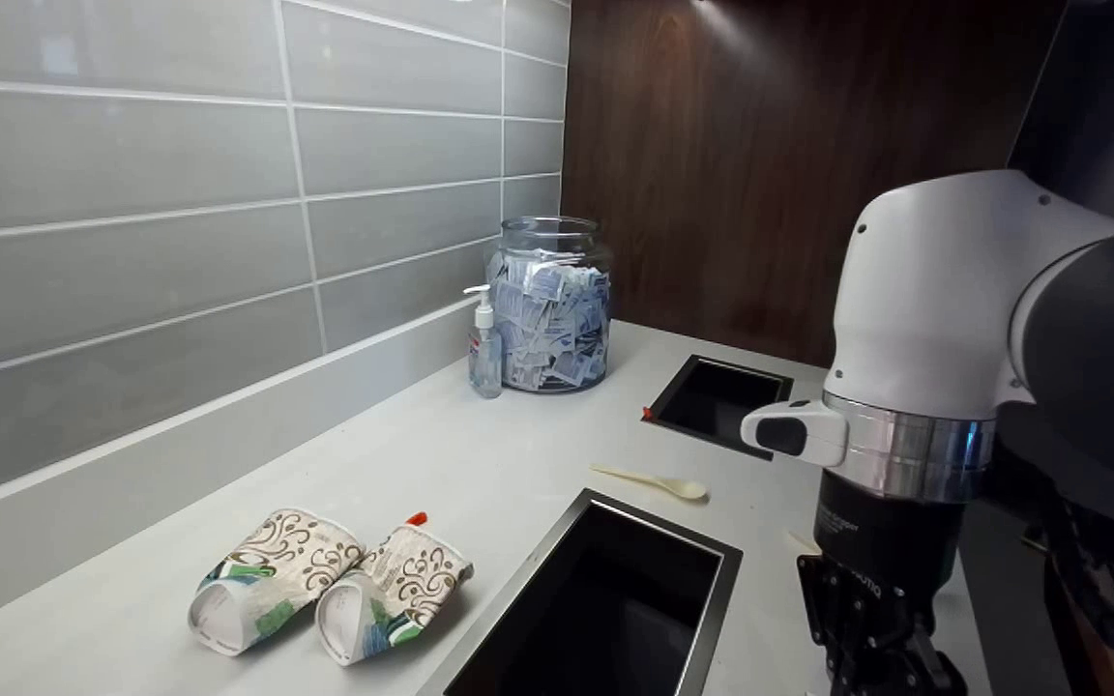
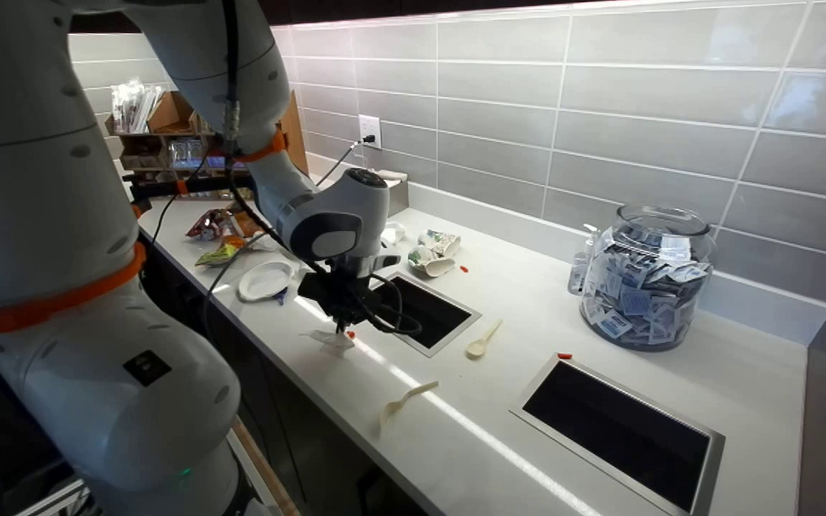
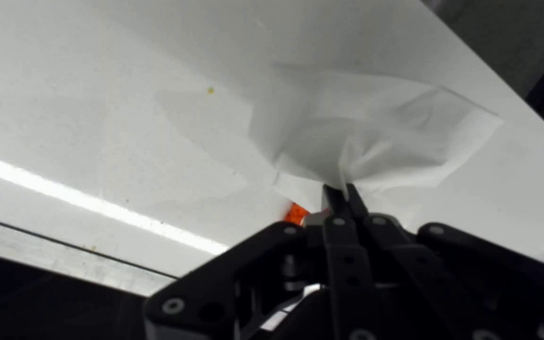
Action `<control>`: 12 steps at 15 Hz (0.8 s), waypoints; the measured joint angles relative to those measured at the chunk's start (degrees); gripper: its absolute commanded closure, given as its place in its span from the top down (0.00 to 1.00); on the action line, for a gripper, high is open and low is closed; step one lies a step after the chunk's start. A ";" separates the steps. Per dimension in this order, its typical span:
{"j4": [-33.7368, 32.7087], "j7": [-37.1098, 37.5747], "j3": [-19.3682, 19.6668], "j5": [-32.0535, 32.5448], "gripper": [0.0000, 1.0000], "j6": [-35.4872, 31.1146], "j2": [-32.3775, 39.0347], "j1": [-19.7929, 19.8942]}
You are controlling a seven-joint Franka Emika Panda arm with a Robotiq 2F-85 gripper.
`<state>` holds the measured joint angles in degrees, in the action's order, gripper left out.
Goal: Use the napkin to wipe the surface and put it in the bin
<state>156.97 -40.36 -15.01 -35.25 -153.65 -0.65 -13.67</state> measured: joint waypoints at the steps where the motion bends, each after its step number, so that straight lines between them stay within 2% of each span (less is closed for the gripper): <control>1: 0.00 0.91 -0.05 0.00 0.00 -1.51 0.41 -0.33; 2: -0.01 1.80 -0.19 0.01 0.00 -2.96 0.87 -0.59; 4: -0.05 3.49 -0.48 0.17 0.28 -5.01 1.81 -0.95; 12: -0.56 9.04 -1.91 0.95 0.87 -7.33 3.90 -1.04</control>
<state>156.41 -31.32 -16.92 -34.30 -160.98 3.25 -14.72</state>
